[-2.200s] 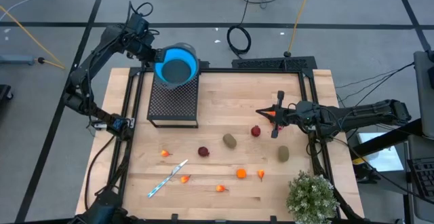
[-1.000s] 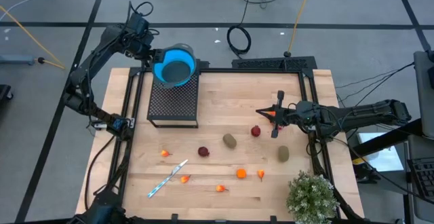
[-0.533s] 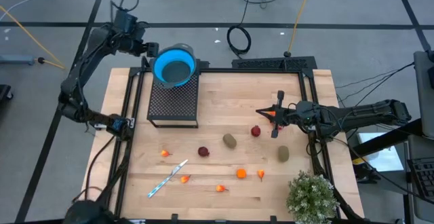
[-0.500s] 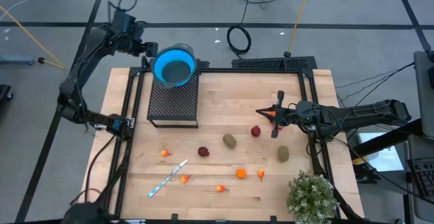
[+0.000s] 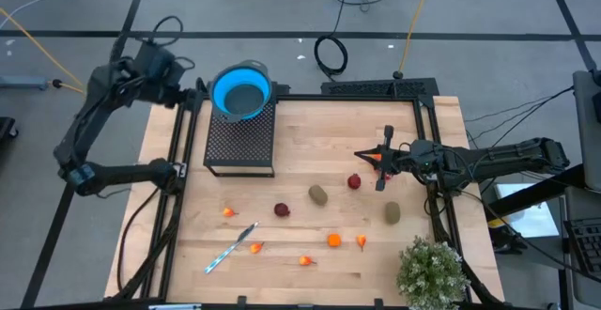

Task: Pick & Place Fruit
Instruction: Put the orange mango into the blue strainer bowl on the shelf

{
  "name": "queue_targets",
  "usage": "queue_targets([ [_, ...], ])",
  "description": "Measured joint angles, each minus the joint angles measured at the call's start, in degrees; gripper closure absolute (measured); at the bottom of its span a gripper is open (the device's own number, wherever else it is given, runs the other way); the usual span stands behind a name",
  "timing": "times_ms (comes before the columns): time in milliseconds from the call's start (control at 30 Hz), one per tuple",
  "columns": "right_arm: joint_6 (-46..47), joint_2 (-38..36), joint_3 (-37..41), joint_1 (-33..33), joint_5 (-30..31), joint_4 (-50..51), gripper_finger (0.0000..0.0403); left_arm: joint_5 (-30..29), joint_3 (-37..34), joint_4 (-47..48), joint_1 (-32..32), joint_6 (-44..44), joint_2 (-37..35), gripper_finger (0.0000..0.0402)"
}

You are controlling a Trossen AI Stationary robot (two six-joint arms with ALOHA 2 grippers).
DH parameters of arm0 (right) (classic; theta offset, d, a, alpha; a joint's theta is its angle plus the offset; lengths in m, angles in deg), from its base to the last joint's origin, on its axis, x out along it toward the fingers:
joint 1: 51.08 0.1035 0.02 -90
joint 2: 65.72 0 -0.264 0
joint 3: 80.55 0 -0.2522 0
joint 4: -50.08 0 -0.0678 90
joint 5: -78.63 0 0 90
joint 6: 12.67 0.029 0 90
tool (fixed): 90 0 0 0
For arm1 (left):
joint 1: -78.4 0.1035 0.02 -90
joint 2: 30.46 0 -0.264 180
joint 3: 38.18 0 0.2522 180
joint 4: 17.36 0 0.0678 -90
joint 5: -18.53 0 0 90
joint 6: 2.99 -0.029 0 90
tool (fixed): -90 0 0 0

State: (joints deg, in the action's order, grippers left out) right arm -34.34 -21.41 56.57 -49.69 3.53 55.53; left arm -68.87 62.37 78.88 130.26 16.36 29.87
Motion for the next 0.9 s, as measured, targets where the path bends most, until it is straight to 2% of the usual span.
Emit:
queue_targets([
  [267, 0.00, 0.00, 0.00, 0.00, 0.00, 0.02, 0.0403, -4.88, 0.00, 3.80, -10.13, 6.94, -7.35, 0.0151],
  [567, -0.24, 0.00, 0.00, 0.00, 0.00, 0.05, 0.0403, -12.06, -1.01, 3.51, -16.80, 6.67, -14.34, 0.0151],
  [733, 0.02, 0.00, 0.00, 0.00, 0.00, 0.04, 0.0403, -12.38, -11.18, -7.08, -18.39, 4.14, -20.01, 0.0151],
  [900, 0.02, -0.01, 0.00, 0.00, 0.01, 0.04, 0.0402, -7.62, -26.14, -20.47, -20.19, -1.53, -24.85, 0.0151],
])
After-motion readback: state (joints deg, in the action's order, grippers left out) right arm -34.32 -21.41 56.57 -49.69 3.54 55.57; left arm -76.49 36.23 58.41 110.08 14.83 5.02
